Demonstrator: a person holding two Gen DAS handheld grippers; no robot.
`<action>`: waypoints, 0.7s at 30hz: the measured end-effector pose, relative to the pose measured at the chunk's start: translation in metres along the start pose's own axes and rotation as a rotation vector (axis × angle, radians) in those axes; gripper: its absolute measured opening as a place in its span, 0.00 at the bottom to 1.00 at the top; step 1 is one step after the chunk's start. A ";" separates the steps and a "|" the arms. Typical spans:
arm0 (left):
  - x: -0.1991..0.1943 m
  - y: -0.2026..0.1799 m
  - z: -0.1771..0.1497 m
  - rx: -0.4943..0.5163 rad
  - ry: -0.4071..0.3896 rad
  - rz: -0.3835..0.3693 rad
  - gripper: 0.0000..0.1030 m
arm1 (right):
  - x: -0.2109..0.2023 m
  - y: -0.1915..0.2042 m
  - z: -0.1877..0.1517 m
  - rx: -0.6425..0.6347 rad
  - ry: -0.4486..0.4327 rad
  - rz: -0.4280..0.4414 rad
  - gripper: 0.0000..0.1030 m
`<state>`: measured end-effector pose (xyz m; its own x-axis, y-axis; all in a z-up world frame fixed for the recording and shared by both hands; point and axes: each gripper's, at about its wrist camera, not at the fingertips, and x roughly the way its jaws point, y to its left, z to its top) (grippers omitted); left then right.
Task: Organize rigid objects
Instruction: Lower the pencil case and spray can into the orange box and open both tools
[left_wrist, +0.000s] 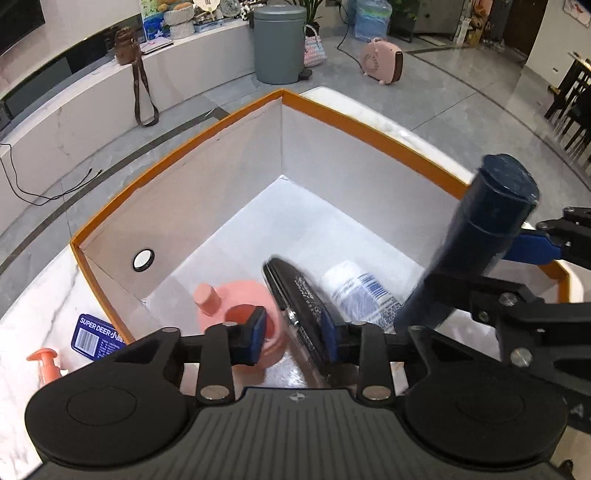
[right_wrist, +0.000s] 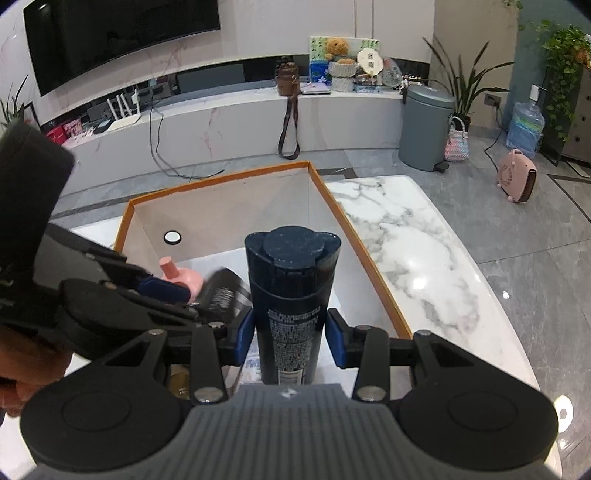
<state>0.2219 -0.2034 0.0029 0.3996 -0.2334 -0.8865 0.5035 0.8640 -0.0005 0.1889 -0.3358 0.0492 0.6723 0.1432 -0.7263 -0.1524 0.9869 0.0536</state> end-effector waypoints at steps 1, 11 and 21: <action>0.003 0.001 0.001 0.006 0.009 0.008 0.28 | 0.003 -0.001 0.002 0.003 0.011 0.010 0.42; 0.008 0.009 0.005 0.045 0.008 0.099 0.27 | 0.031 -0.004 0.021 0.030 0.050 0.018 0.42; 0.014 0.014 0.011 0.075 0.000 0.148 0.26 | 0.063 0.019 0.031 -0.022 0.072 -0.036 0.42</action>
<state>0.2433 -0.1996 -0.0041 0.4740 -0.1058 -0.8742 0.4948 0.8532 0.1650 0.2507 -0.3058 0.0255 0.6239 0.1009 -0.7749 -0.1450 0.9894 0.0121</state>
